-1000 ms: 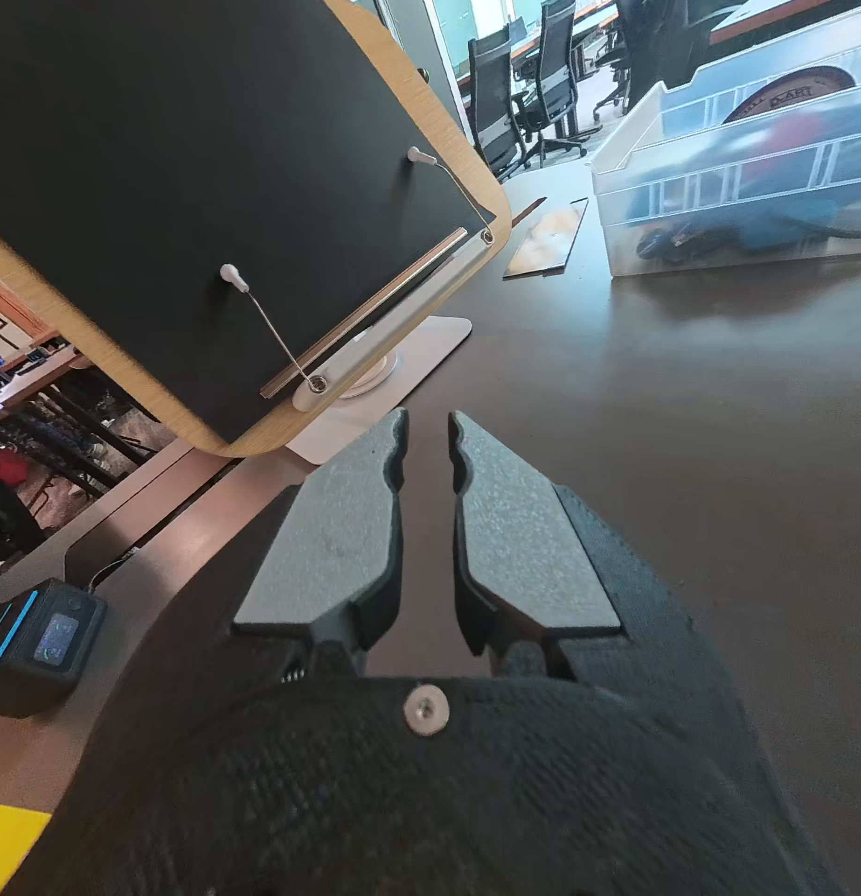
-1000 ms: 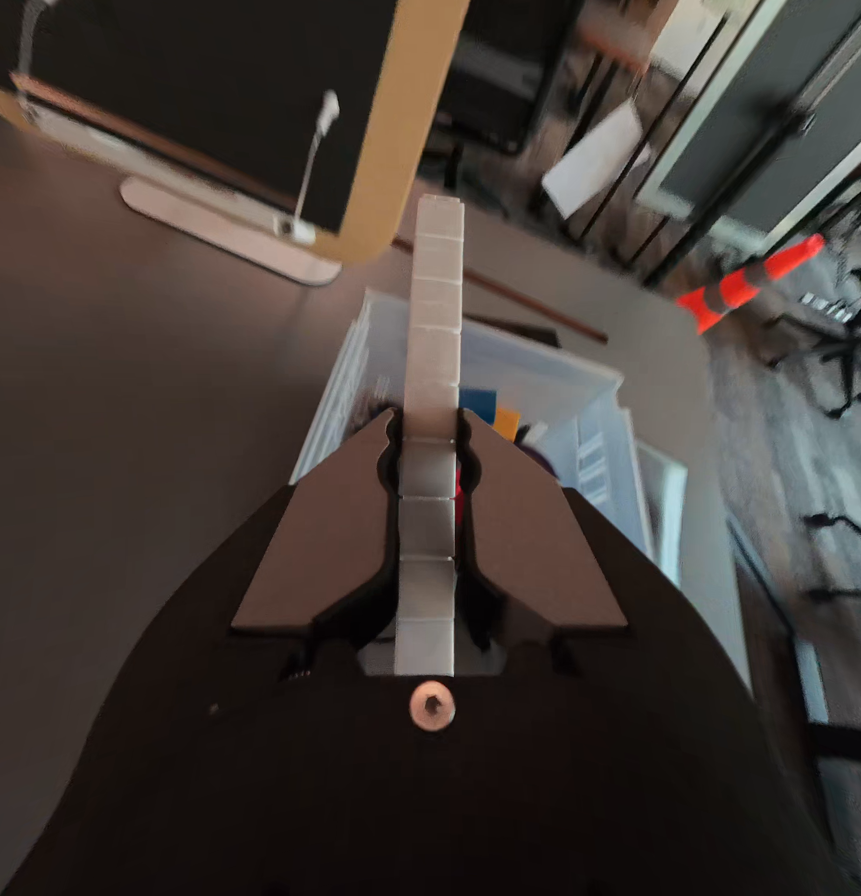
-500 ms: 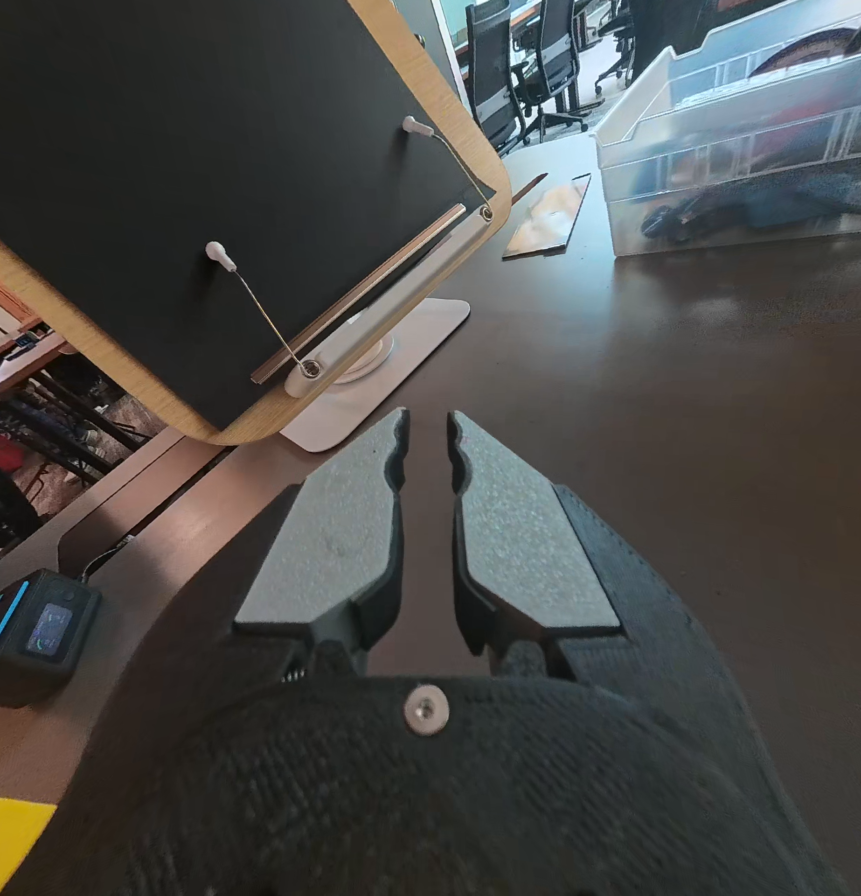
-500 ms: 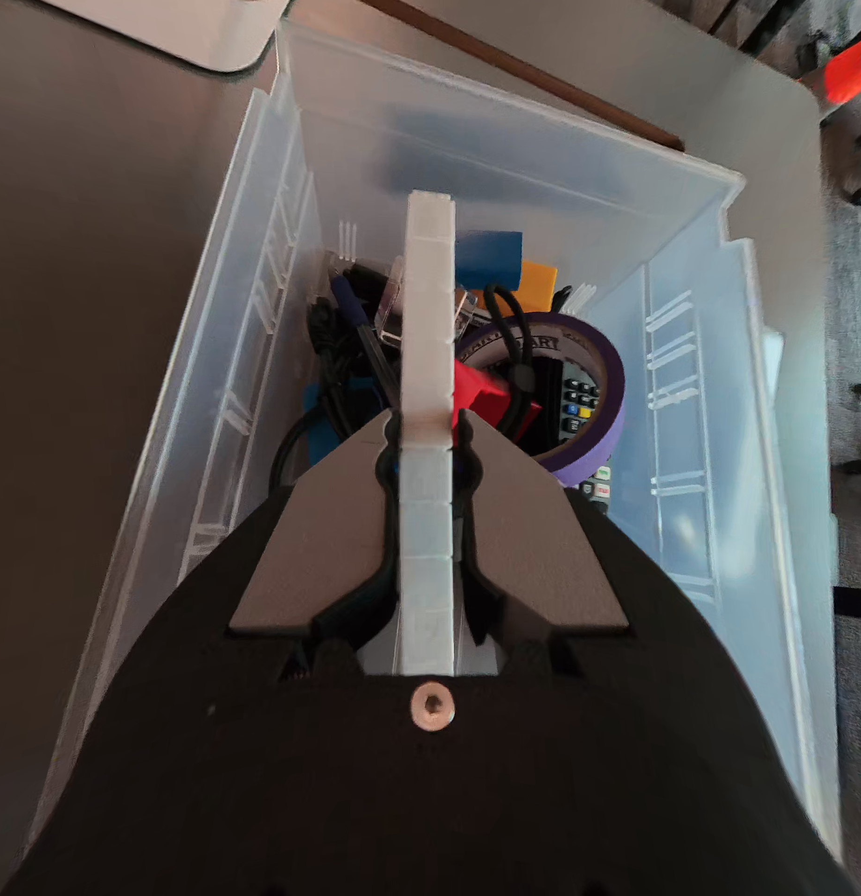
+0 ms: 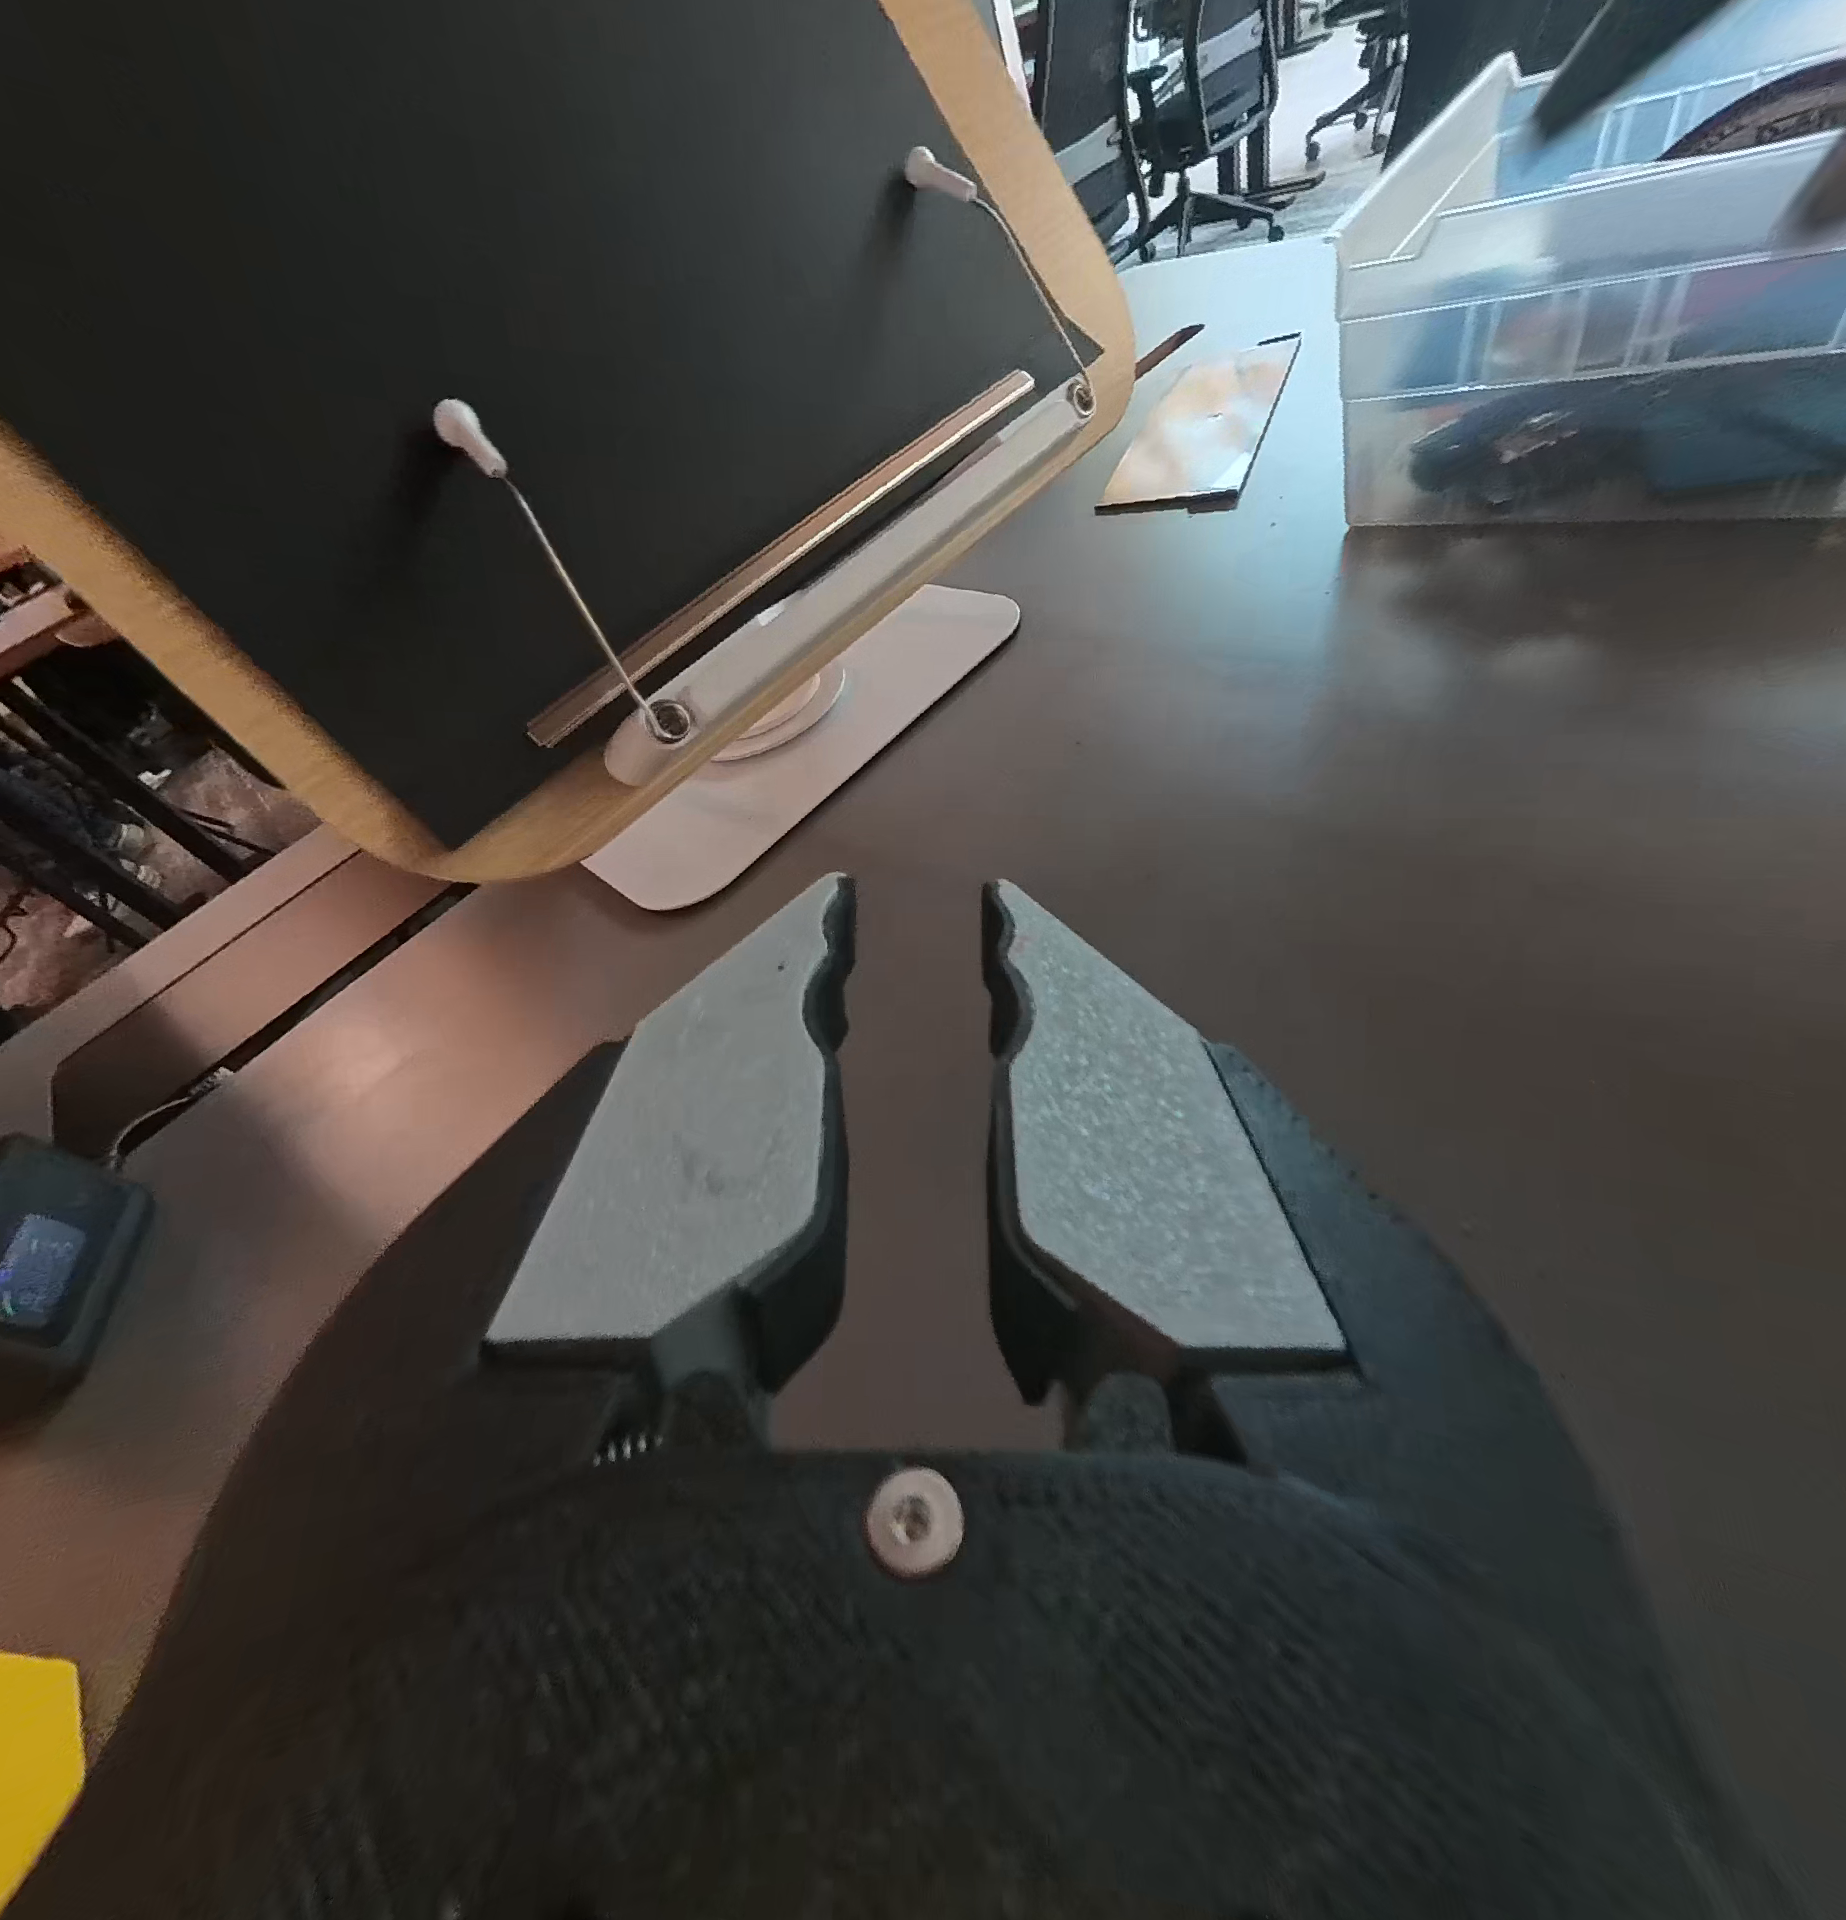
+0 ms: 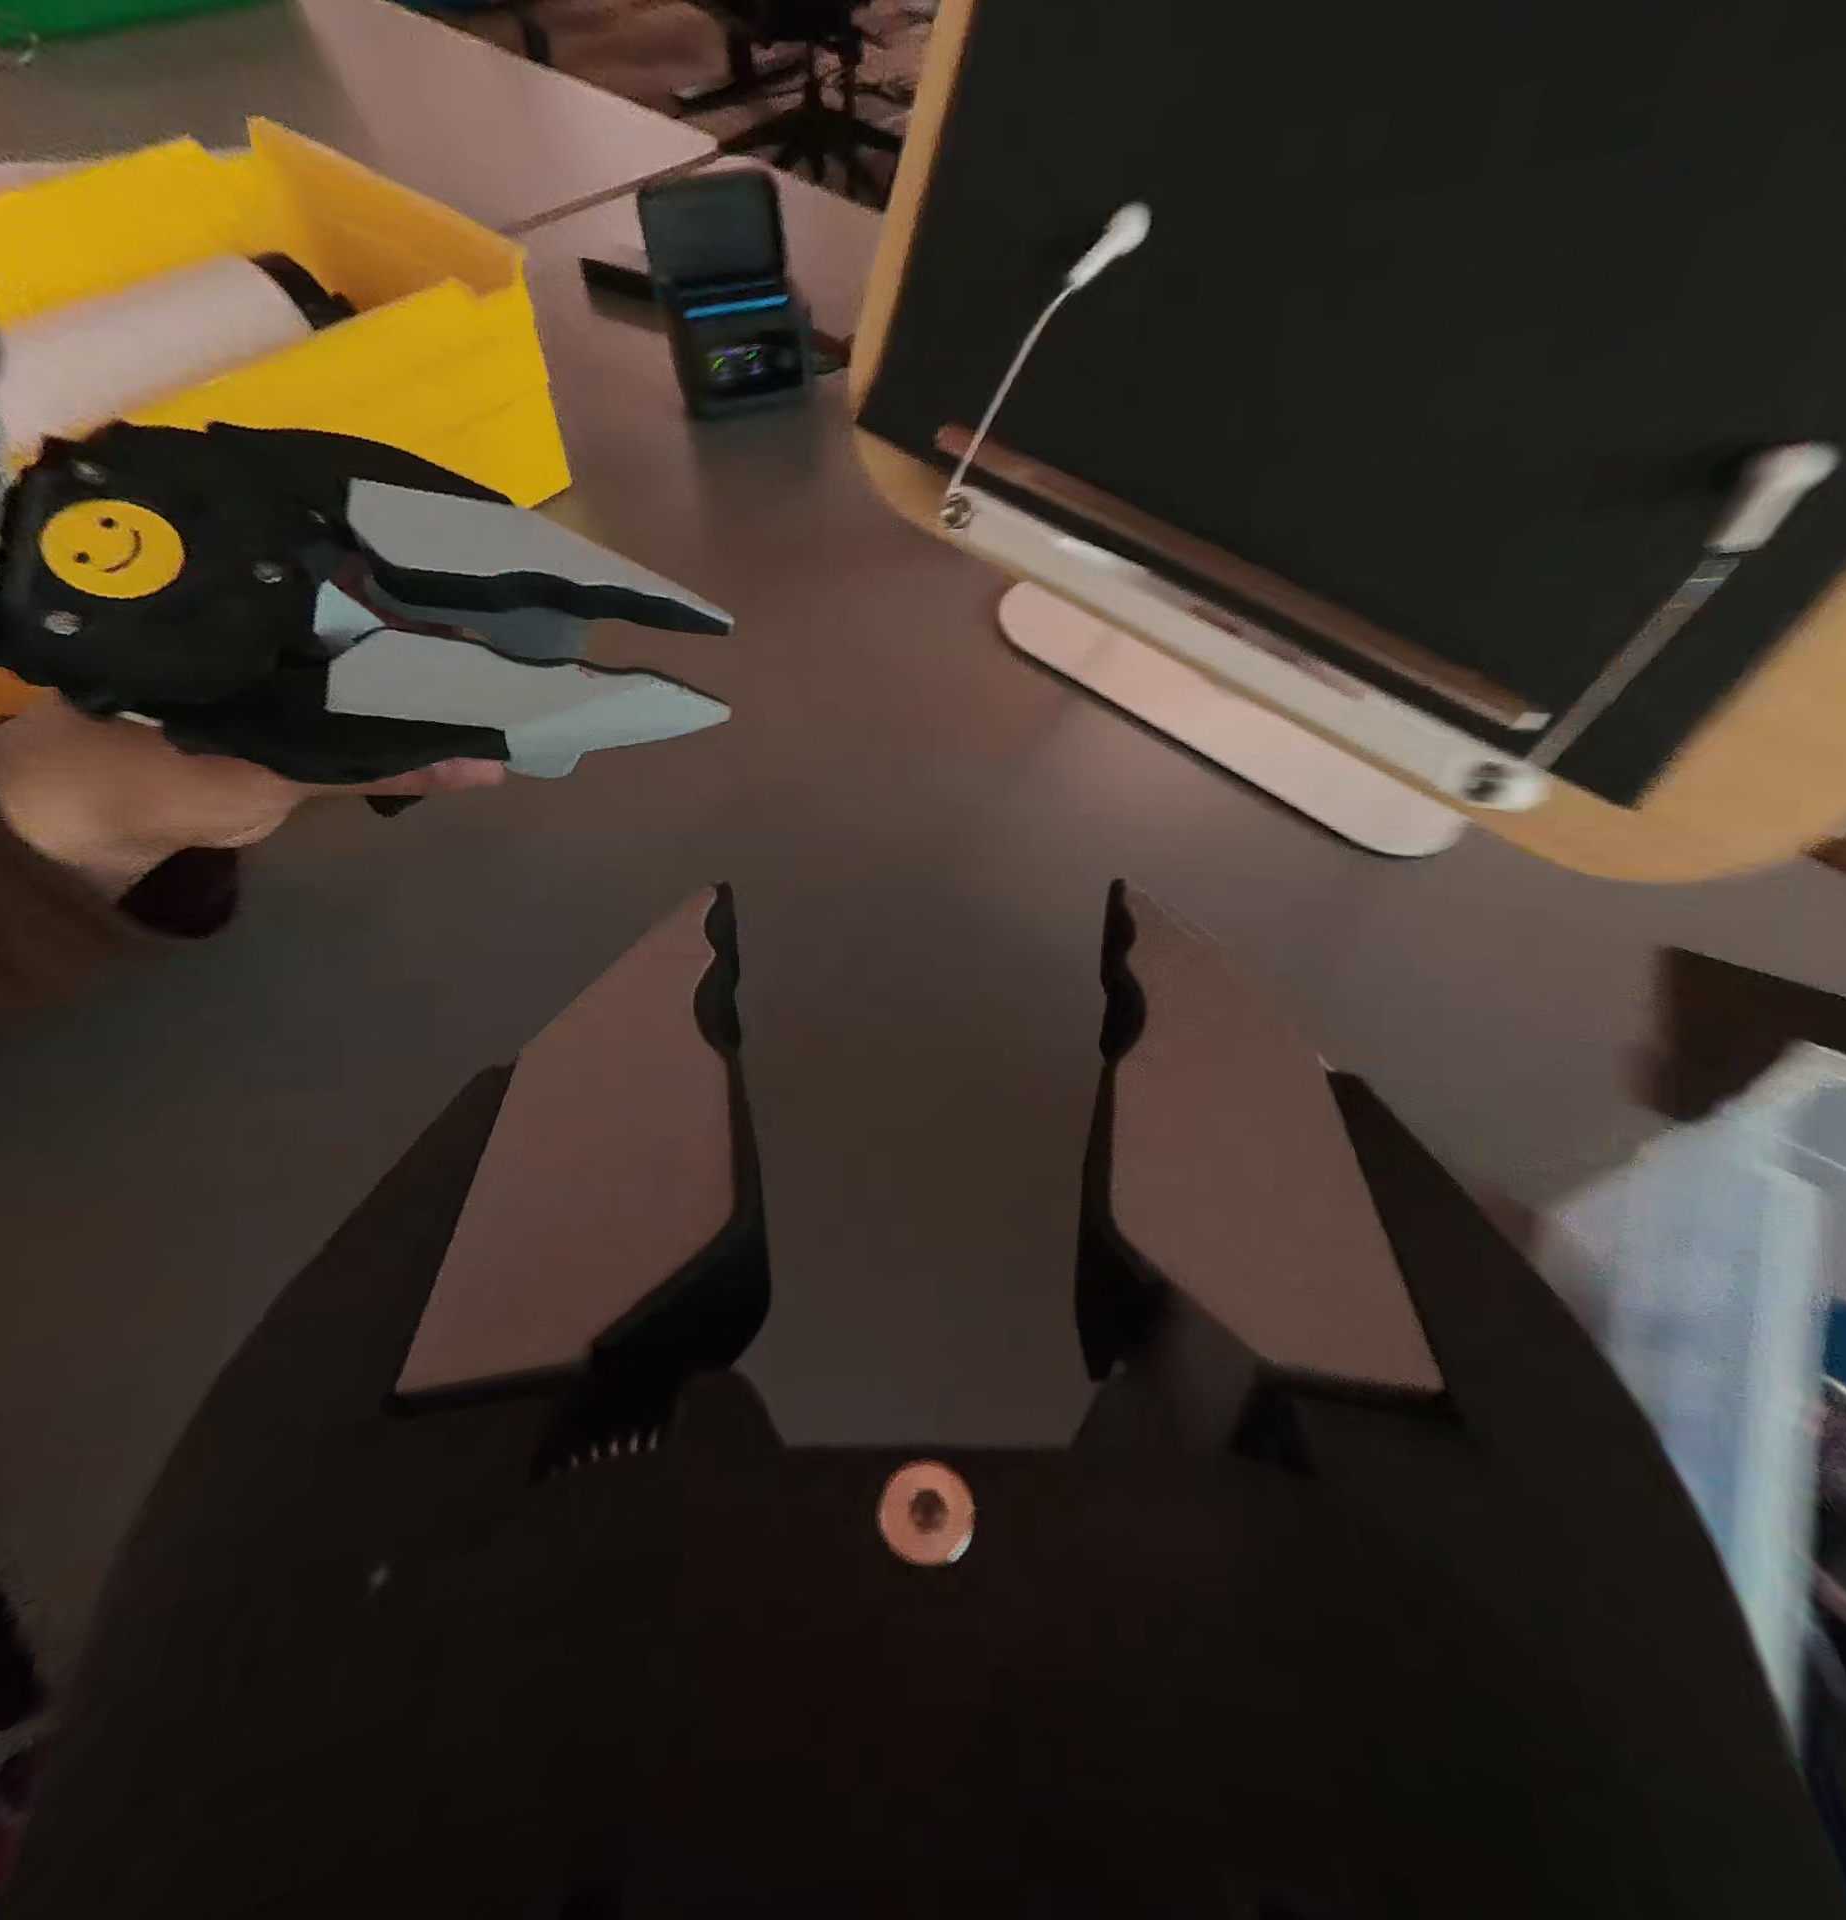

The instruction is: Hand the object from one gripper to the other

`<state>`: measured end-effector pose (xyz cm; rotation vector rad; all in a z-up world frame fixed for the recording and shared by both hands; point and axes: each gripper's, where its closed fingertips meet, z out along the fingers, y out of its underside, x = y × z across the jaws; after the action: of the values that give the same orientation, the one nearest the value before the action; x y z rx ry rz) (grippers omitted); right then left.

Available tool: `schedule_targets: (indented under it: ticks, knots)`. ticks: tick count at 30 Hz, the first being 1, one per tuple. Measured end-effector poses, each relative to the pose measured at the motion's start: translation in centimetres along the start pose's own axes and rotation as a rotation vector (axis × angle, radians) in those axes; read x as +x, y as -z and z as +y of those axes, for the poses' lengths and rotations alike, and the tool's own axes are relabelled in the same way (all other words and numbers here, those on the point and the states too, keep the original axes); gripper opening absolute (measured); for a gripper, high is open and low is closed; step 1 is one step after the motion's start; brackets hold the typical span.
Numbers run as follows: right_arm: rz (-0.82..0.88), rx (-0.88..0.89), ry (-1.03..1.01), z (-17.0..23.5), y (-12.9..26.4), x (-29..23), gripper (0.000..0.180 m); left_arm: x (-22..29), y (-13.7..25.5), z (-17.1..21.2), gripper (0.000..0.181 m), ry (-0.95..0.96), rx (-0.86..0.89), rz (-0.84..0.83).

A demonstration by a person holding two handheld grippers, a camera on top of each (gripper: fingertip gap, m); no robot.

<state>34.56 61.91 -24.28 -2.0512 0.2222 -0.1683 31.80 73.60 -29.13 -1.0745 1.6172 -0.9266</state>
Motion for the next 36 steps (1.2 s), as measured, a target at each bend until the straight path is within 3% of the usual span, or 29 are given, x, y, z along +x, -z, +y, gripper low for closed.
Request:
schedule_targets:
  ticks: [4,7,15,22,26,29,32,36]
  knots:
    - [-0.059,-0.055,-0.033,2.6,-8.0,-1.4,0.068,-0.5,0.0,0.4,0.026,0.034,-0.022,-0.013]
    - [-0.026,-0.077,-0.021,3.9,-11.7,-0.4,0.067,-1.1,0.0,0.9,0.034,0.069,-0.047,-0.022]
    - [0.025,-0.109,0.073,5.6,-12.8,1.0,0.066,-0.3,0.7,1.8,0.068,0.175,-0.132,0.019]
    - [0.019,-0.087,0.073,5.3,-12.7,0.8,0.066,-0.3,9.8,-3.6,0.070,0.319,-0.080,0.086]
    - [0.007,-0.077,0.071,5.2,-12.6,0.4,0.066,-7.5,16.0,-5.7,0.066,0.327,-0.137,-0.025]
    - [0.004,-0.076,0.061,5.1,-12.6,0.4,0.066,-14.3,19.3,-2.9,0.077,0.356,-0.321,-0.145]
    - [-0.001,-0.073,0.046,5.1,-12.7,0.4,0.066,-20.8,21.9,3.5,0.086,0.379,-0.564,-0.333]
    - [-0.005,-0.064,0.033,5.0,-12.5,0.4,0.067,-23.3,23.6,12.3,0.089,0.514,-0.868,-0.403]
